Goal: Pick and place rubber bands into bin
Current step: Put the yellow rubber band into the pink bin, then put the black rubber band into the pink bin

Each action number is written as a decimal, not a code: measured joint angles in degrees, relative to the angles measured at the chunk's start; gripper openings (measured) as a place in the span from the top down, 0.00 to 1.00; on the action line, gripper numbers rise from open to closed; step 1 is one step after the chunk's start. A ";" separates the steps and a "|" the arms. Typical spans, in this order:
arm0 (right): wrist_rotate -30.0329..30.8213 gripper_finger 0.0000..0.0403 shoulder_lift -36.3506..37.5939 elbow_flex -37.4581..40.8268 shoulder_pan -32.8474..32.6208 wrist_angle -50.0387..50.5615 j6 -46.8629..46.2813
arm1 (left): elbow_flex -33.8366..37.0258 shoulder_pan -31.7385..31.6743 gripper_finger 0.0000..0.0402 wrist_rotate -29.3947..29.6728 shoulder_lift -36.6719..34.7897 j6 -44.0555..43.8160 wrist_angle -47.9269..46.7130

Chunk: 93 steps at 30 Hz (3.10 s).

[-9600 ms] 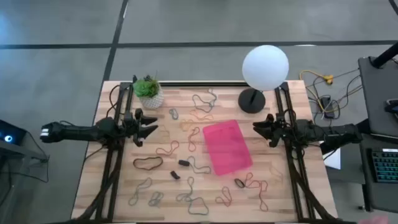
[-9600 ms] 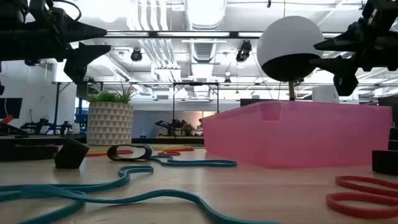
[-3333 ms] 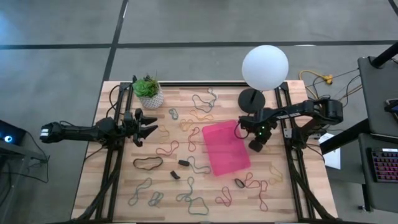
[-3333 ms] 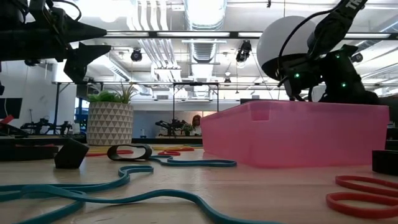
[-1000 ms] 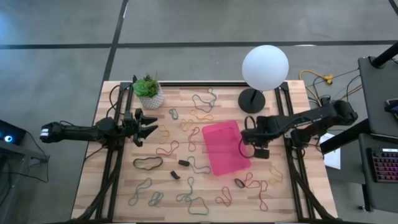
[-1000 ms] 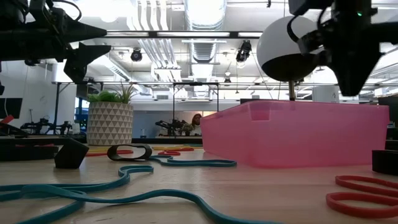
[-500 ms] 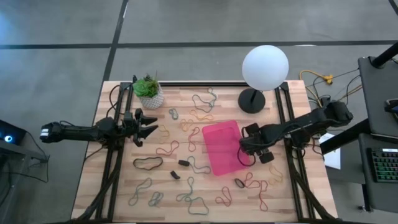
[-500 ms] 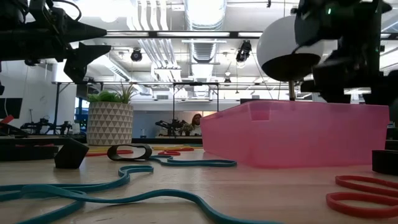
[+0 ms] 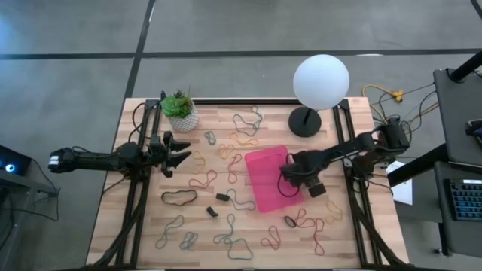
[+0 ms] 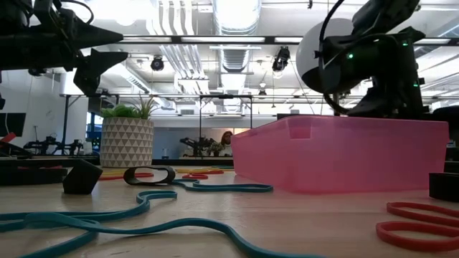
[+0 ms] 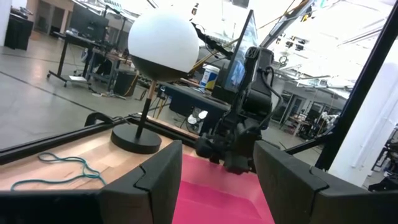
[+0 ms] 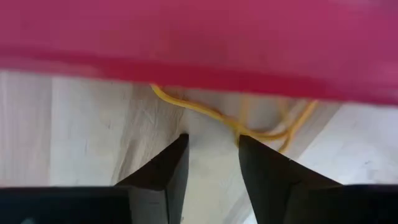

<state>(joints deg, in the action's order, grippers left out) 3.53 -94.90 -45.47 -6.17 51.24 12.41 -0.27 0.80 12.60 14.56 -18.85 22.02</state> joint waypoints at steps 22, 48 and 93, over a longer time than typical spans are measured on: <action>-0.68 0.98 3.84 1.09 0.57 -9.62 -7.27 | 0.00 -0.02 0.54 0.02 -0.03 0.02 -0.02; 17.91 0.98 23.86 -23.39 -1.02 -10.91 -27.91 | 0.00 0.00 0.54 0.01 -0.08 0.01 -0.03; 1.94 0.55 2.53 -21.77 -32.57 9.72 -60.15 | 0.00 0.02 0.54 0.02 -0.08 0.02 -0.01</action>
<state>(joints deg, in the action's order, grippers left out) 5.48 -92.36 -67.24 -38.74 60.96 -47.74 -0.27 0.82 12.62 14.48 -18.83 22.02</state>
